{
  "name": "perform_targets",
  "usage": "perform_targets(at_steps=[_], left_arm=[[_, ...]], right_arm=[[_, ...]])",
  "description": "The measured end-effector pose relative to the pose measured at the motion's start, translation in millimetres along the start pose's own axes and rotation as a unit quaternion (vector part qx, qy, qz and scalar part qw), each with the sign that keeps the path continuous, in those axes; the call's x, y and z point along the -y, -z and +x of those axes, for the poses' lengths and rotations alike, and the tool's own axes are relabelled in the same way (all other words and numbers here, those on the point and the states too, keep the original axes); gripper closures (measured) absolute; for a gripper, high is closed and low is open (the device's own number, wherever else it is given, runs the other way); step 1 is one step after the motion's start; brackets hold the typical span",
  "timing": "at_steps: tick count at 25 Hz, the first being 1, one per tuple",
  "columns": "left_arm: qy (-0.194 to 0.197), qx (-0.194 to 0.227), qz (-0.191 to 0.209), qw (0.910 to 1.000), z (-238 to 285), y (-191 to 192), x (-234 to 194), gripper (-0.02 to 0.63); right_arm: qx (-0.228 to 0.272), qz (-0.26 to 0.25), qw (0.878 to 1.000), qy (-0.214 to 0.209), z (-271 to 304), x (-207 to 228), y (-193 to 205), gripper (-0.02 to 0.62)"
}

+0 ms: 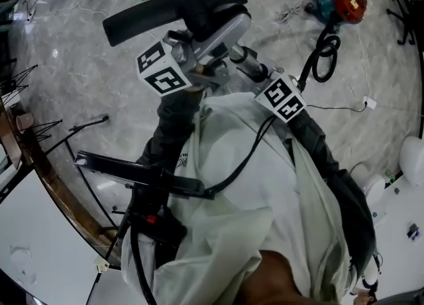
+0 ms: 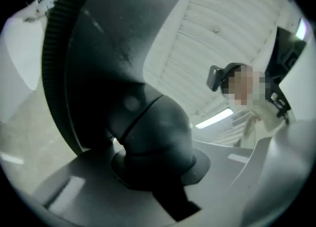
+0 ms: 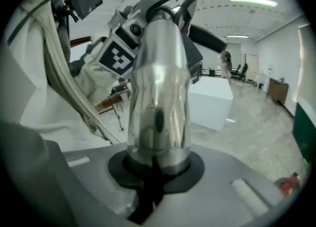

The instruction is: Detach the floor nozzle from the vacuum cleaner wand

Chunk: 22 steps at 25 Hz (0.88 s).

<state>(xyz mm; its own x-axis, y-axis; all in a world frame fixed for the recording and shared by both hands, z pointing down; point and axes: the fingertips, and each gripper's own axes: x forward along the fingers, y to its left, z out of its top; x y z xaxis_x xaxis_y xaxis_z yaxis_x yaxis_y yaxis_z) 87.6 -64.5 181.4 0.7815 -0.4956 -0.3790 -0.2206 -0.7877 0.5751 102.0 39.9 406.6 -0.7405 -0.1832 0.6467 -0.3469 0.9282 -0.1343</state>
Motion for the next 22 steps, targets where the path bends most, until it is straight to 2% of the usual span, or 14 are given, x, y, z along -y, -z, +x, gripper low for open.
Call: perform_targets(at_steps=[2,3,4,5,6,8,9,11,12,13,14,17,19,22], left_arm=[[0.095,-0.013,0.001,0.9954,-1.2,2.3,21.4,0.532],[0.108,-0.019,0.011,0.9939,-1.0,3.1,25.8,0.532],[0.088,-0.019,0.027,0.9956,0.0,2.6,23.2,0.532],[0.039,-0.014,0.052,0.9978,0.5,-0.2,14.3,0.532],[-0.031,-0.004,0.086,0.9958,-2.0,-6.9,1.0,0.532],[-0.164,0.027,0.150,0.9747,-20.4,-33.8,-27.9,0.532],[-0.178,0.040,0.153,0.9712,-31.4,-48.6,-35.3,0.532],[-0.104,0.053,0.096,0.9885,-44.5,-67.3,-31.3,0.532],[-0.067,0.055,0.067,0.9940,-48.6,-70.0,-27.5,0.532],[-0.052,0.049,0.057,0.9958,-53.1,-67.1,-26.6,0.532],[-0.059,0.032,0.066,0.9956,-58.6,-57.9,-29.2,0.532],[-0.124,-0.056,0.098,0.9858,-74.8,-4.5,-50.6,0.532],[-0.143,-0.099,0.069,0.9823,-79.9,36.4,-62.1,0.532],[-0.145,-0.109,0.003,0.9834,-89.4,80.1,-61.4,0.531]], right_arm=[[0.006,-0.016,0.998,-0.063,-1.6,-11.8,0.1,0.554],[0.006,-0.018,0.996,-0.082,-1.9,-14.8,0.4,0.554],[0.002,-0.016,0.996,-0.086,-1.8,-14.2,1.0,0.555],[-0.005,-0.009,0.997,-0.076,-1.0,-10.3,2.3,0.555],[-0.014,-0.001,0.998,-0.057,-0.1,-5.3,5.1,0.555],[-0.029,0.009,0.999,-0.016,-0.1,-0.6,15.6,0.555],[-0.030,0.007,0.999,-0.008,-2.1,-3.3,21.9,0.555],[-0.019,-0.005,1.000,-0.014,-8.9,-12.6,31.1,0.555],[-0.009,-0.012,1.000,-0.019,-12.6,-15.0,31.9,0.555],[0.004,-0.015,1.000,-0.022,-15.7,-14.5,30.0,0.555],[0.017,-0.016,1.000,-0.020,-17.9,-11.1,26.0,0.555],[0.051,-0.006,0.999,0.006,-22.6,10.9,10.8,0.554],[0.068,-0.002,0.997,0.028,-28.3,27.1,4.6,0.554],[0.084,0.005,0.995,0.048,-34.3,38.1,-0.9,0.554]])
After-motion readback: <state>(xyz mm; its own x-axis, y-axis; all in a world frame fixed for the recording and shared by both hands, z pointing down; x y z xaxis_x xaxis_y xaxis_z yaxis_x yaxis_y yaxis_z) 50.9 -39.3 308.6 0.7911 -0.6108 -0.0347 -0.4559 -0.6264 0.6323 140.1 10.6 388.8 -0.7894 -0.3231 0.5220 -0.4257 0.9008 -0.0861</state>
